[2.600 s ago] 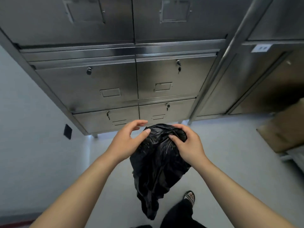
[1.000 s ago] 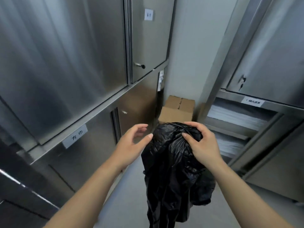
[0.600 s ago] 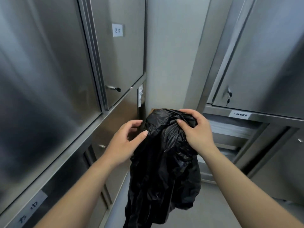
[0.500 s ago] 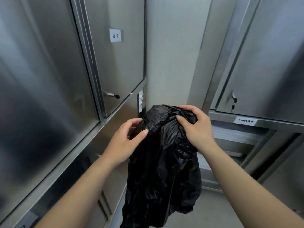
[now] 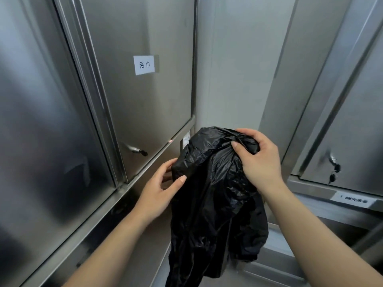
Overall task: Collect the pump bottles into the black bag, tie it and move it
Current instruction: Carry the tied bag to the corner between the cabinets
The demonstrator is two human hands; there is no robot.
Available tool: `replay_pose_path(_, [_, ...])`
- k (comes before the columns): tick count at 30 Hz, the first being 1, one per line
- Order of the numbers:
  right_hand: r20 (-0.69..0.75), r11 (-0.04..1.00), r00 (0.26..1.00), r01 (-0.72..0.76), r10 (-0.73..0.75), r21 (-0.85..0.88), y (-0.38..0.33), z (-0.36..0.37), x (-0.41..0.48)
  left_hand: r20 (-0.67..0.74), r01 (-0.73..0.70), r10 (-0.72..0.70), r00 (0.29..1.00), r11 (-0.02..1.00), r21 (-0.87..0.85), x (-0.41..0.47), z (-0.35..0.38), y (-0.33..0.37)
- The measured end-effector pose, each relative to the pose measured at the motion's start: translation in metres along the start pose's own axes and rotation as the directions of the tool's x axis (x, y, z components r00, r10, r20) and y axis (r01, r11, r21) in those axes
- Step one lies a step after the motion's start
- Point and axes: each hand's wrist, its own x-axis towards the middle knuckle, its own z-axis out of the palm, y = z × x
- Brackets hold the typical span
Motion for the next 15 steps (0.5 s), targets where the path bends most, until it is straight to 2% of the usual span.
replay_pose_path(6, [-0.07, 1.0, 0.998, 0.004, -0.006, -0.029, 0.013, 0.0, 0.034, 0.023, 0.004, -0.003, 1.0, 0.999, -0.034, 0.023, 0.015, -0.015])
replay_pose_path(15, [-0.188, 0.996, 0.982, -0.033, 0.017, -0.078, 0.021, 0.011, 0.081, 0.101, 0.121, -0.116, 0.988, 0.992, -0.045, 0.036, 0.024, -0.057])
